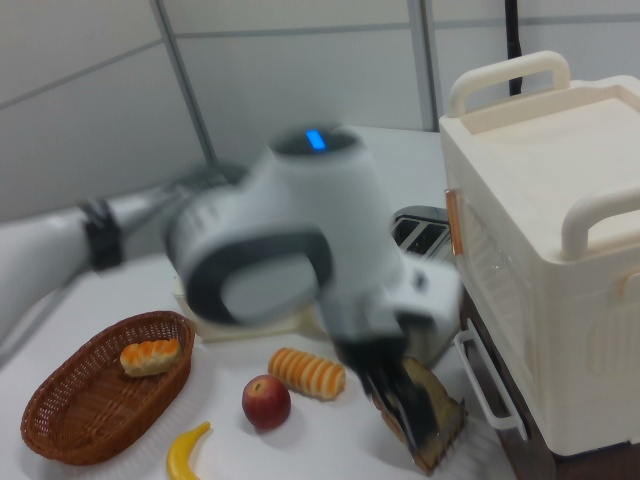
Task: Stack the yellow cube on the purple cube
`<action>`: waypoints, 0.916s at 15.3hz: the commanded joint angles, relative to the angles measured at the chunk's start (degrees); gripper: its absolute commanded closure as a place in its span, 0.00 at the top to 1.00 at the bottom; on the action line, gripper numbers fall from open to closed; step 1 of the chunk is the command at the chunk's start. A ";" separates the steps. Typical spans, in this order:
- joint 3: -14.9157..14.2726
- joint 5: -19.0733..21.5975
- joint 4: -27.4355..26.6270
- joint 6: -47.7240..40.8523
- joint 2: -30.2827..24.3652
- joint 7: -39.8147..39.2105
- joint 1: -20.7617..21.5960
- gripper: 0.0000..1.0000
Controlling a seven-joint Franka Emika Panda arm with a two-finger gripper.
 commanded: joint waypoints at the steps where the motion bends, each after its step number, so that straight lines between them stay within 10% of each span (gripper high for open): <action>1: 8.32 -0.55 10.41 -12.66 -1.68 2.59 -0.38 1.00; 4: 18.76 -0.63 12.89 -15.85 -2.20 8.10 -1.69 1.00; 9: 44.26 -4.41 11.14 -15.06 -1.59 19.54 -13.46 1.00; 11: 47.97 -4.85 11.13 -15.06 -1.42 21.74 -15.06 1.00; 14: 44.67 -5.37 11.31 -14.89 -1.06 21.75 -12.71 1.00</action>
